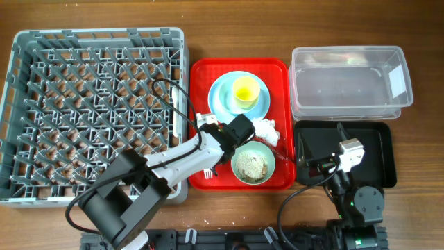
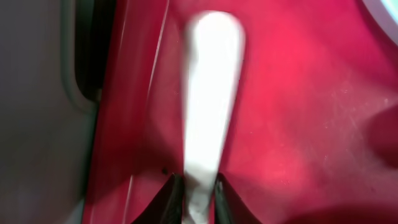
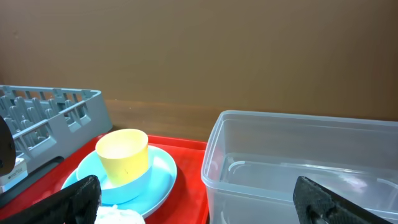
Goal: Sort waste into correct bins and load items into the dishwasher rack
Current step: 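Reach the left gripper back to the white fork and grasp it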
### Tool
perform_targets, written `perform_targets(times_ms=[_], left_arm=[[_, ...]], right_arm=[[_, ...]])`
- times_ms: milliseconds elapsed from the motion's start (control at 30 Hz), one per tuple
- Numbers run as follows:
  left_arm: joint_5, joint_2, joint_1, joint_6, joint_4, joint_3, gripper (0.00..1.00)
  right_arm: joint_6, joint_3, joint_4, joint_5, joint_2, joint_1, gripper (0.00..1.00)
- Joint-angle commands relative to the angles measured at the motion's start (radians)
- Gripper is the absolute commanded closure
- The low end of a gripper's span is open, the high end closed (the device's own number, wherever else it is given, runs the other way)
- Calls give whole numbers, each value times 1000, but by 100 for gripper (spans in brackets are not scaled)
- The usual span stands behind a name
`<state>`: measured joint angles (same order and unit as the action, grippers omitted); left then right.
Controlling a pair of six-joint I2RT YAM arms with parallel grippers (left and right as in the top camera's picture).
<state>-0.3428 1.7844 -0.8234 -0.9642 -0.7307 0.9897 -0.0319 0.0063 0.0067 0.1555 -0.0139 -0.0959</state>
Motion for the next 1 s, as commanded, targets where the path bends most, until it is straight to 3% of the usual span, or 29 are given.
perform_targets(times_ms=[0,67,233,333,367,433,500,567,633,700,767,833,967], left_arm=[[-2,15,1,-11,6,-9,89],[-2,12,1,-9,9,-6,96],[-111,-127,2,-8,-155,134,96],[-108,-285,2,186,-195,228,95],[-115,-344,7,279,-193,237,88],[-191,-434,35,409,-209,237,96],[-287,-470,88,437,-251,237,96],[-291,-473,166,438,-281,233,96],[-150,-468,244,481,-263,219,96],[162,-455,272,594,-230,219,96],[355,-428,261,568,-212,219,91],[369,-390,229,479,-213,219,90],[367,-277,137,404,-212,218,76]], right_arm=[[5,-1,3,-6,3,-1,0],[5,-1,3,-6,3,-1,0],[5,-1,3,-6,3,-1,0],[5,-1,3,-6,3,-1,0],[5,-1,3,-6,3,-1,0],[5,-1,3,-6,3,-1,1],[5,-1,3,-6,3,-1,0],[5,-1,3,-6,3,-1,0],[5,-1,3,-6,3,-1,0],[5,-1,3,-6,3,-1,0],[5,-1,3,-6,3,-1,0],[6,-1,3,-6,3,-1,0],[6,-1,3,-6,3,-1,0]])
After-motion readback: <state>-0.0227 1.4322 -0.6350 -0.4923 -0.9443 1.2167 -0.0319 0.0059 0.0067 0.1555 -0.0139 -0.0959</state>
